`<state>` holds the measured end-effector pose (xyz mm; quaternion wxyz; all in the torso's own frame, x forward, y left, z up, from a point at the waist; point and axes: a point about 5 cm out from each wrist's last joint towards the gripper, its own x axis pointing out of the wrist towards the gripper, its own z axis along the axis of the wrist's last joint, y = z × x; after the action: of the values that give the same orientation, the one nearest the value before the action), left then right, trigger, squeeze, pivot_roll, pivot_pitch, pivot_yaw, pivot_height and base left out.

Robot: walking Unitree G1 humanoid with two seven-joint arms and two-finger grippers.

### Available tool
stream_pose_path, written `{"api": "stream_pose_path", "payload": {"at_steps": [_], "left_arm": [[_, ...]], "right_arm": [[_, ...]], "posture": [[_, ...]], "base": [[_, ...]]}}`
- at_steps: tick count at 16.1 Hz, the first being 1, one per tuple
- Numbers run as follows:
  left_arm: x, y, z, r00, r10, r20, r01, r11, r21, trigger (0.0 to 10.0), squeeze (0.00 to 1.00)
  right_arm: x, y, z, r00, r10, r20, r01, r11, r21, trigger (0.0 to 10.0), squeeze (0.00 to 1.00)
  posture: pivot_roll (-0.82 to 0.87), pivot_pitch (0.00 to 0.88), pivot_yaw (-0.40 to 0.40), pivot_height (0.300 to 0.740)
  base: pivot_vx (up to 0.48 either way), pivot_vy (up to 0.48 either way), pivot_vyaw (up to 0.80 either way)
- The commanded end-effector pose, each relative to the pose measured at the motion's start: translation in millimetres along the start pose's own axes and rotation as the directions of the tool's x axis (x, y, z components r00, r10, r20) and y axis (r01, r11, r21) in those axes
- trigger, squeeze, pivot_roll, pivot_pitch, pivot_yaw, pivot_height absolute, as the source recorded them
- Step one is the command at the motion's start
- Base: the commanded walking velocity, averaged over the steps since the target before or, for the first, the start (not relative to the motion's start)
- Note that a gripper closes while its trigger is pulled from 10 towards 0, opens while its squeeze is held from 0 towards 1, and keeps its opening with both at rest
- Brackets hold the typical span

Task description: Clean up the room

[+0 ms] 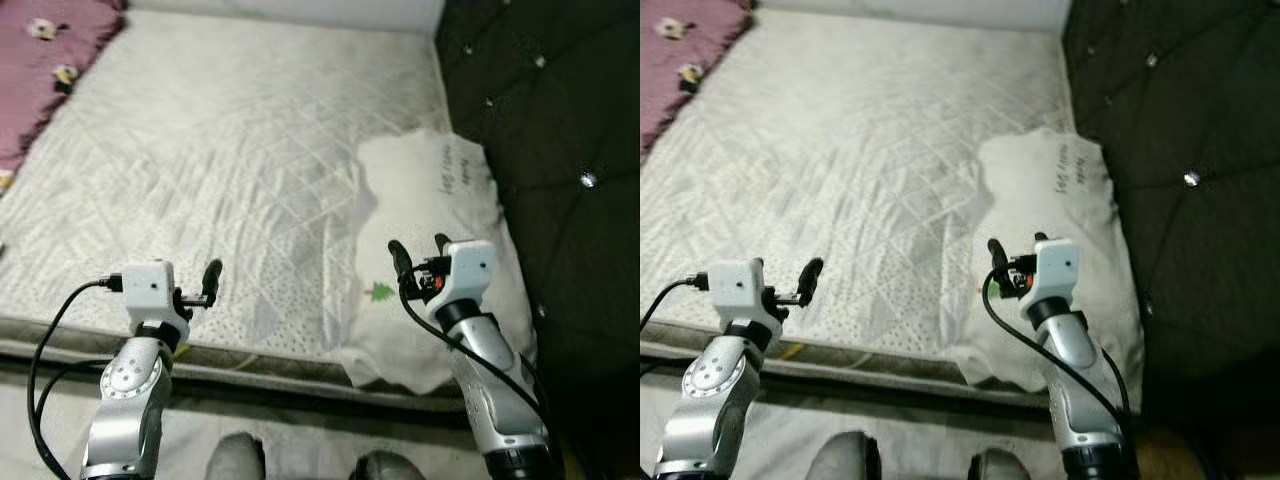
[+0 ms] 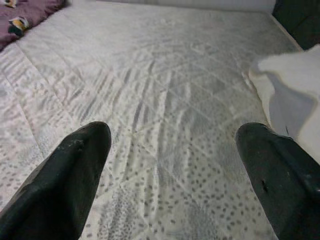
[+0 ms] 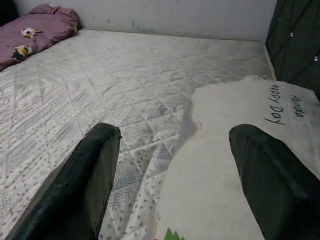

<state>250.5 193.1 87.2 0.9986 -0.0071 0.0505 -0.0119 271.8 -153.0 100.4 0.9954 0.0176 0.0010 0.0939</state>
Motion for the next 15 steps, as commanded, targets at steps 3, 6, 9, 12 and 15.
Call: {"api": "stream_pose_path", "payload": {"at_steps": [3,6,9,12,15], "left_arm": [[-1.1,-1.2,-5.2,1.000,-0.002,-0.028,0.002,1.000,-0.002,10.0,0.00],[-0.5,-2.7,-6.5,0.999,-0.011,-0.034,0.011,1.000,-0.010,10.0,0.00],[1.4,-6.0,-7.2,0.999,-0.030,-0.034,0.029,0.999,-0.023,10.0,0.00],[2.7,-6.2,-6.0,0.999,-0.031,-0.025,0.031,0.999,-0.018,10.0,0.00],[3.9,-5.8,-5.4,0.999,-0.029,-0.019,0.029,0.999,-0.015,10.0,0.00]], "right_arm": [[-3.2,-7.9,0.0,1.000,-0.026,-0.006,0.026,1.000,0.003,10.0,0.00],[-4.2,-12.5,1.0,0.998,-0.062,-0.010,0.063,0.998,0.029,10.0,0.00],[-6.4,-14.3,-3.0,0.997,-0.062,-0.034,0.063,0.998,0.021,10.0,0.00],[-5.7,-16.4,-3.8,0.997,-0.064,-0.034,0.064,0.998,0.013,10.0,0.00],[-3.6,-18.3,-4.0,0.997,-0.062,-0.038,0.062,0.998,0.005,10.0,0.00]], "posture": [[0.01,0.102,-0.026,0.740],[0.00,0.099,-0.030,0.740],[0.00,0.097,-0.032,0.740],[0.01,0.091,-0.034,0.740],[0.01,0.085,-0.040,0.740]], "base": [[0.000,0.000,0.00],[0.000,0.000,0.00],[0.000,0.472,-0.53],[0.000,0.480,-0.77],[0.000,0.480,-0.18]]}}
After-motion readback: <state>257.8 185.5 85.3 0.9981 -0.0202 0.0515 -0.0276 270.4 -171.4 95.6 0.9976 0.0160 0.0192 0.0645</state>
